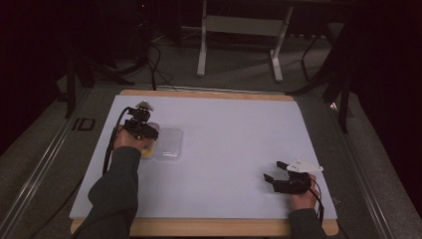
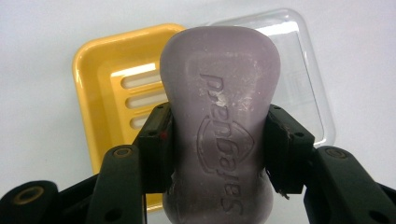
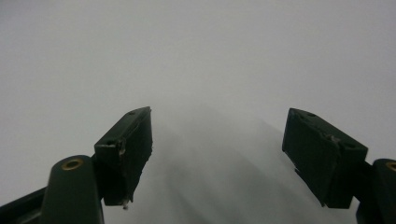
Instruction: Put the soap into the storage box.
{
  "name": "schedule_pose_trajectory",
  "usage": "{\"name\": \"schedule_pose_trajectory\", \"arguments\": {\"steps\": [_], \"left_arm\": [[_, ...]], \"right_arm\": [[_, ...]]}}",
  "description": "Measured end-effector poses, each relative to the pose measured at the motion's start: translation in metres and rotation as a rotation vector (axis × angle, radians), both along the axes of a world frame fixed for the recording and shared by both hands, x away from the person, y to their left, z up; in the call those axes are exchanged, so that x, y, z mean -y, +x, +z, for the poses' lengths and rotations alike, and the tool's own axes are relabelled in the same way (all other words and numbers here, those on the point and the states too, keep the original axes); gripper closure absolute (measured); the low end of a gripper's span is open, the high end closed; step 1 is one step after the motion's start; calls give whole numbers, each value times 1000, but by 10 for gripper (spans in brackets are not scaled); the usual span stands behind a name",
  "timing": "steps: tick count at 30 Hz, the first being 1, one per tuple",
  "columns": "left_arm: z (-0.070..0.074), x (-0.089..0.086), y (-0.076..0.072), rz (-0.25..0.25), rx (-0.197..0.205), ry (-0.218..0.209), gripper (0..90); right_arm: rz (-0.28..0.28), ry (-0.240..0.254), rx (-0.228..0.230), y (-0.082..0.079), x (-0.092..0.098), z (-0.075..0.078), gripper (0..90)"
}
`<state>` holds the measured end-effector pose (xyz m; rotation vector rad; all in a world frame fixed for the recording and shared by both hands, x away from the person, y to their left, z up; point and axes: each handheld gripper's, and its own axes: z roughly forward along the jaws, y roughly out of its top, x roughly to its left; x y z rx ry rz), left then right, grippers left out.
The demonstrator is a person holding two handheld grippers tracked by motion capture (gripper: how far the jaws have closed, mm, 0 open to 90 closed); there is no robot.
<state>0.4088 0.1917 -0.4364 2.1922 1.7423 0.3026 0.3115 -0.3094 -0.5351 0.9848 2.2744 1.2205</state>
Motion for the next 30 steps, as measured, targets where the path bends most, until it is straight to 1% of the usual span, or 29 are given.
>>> {"name": "schedule_pose_trajectory", "arguments": {"steps": [6, 8, 12, 17, 26, 30], "left_arm": [[1, 0, 0, 7, 6, 16, 501], [0, 0, 0, 11, 11, 33, 501], [-2, -2, 1, 14, 6, 46, 501], [-3, -5, 1, 22, 5, 53, 501], [-7, -13, 2, 41, -1, 46, 501], [-9, -14, 4, 44, -6, 56, 501]], "right_arm": [[0, 0, 2, 0, 0, 0, 239], [0, 1, 1, 0, 0, 0, 239], [1, 0, 1, 0, 0, 0, 239], [1, 0, 1, 0, 0, 0, 239], [1, -2, 2, 0, 0, 0, 239], [1, -2, 2, 0, 0, 0, 239]]}}
